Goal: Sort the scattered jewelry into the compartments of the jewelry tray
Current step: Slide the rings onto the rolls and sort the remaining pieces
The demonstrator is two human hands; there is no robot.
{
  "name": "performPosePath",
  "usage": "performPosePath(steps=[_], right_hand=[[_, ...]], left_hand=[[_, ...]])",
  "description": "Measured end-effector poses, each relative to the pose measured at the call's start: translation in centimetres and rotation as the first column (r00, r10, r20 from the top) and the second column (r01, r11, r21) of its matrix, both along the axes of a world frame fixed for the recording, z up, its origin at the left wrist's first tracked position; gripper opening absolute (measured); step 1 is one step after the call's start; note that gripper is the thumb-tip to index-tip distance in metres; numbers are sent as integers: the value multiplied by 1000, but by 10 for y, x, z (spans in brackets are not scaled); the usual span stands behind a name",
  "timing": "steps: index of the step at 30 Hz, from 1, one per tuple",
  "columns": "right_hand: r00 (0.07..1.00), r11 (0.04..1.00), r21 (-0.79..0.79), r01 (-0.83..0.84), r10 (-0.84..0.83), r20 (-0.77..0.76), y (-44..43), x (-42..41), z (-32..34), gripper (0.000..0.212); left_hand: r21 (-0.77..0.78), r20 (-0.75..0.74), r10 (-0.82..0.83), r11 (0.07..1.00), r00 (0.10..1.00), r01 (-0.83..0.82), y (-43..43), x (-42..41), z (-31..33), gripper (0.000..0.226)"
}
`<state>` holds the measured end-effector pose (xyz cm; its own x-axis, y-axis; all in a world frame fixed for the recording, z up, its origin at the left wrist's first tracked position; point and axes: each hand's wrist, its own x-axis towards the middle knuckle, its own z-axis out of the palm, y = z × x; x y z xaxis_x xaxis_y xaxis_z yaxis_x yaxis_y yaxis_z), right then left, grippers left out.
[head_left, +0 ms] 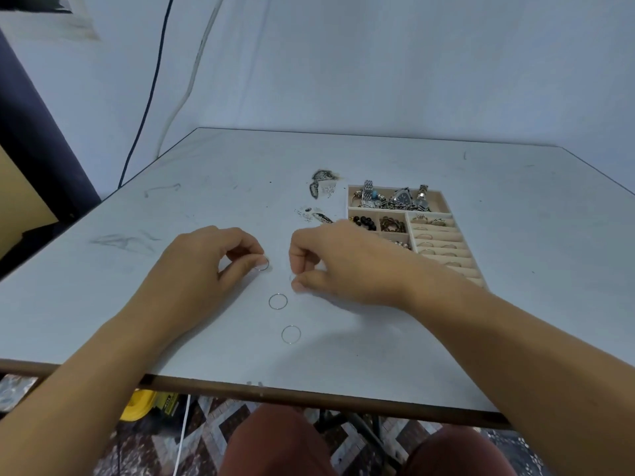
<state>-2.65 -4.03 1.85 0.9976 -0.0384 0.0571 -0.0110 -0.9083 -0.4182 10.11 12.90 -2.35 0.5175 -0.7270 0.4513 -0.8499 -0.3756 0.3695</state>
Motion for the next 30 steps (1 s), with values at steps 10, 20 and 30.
performPosePath(steps=[10,20,30], right_hand=[[920,939,-158,304,-247,303,-108,-81,17,4],[845,925,-114,363,-276,458,-141,-132,-25,4],[858,969,-9,246,-213,468,-133,-130,-29,2]], left_hand=[[-21,-33,-250,968,968,250,-65,-42,31,5],[1,16,-419,908,908,419,-124,-84,25,7],[82,55,-511,858,858,507,-145,-91,20,9]])
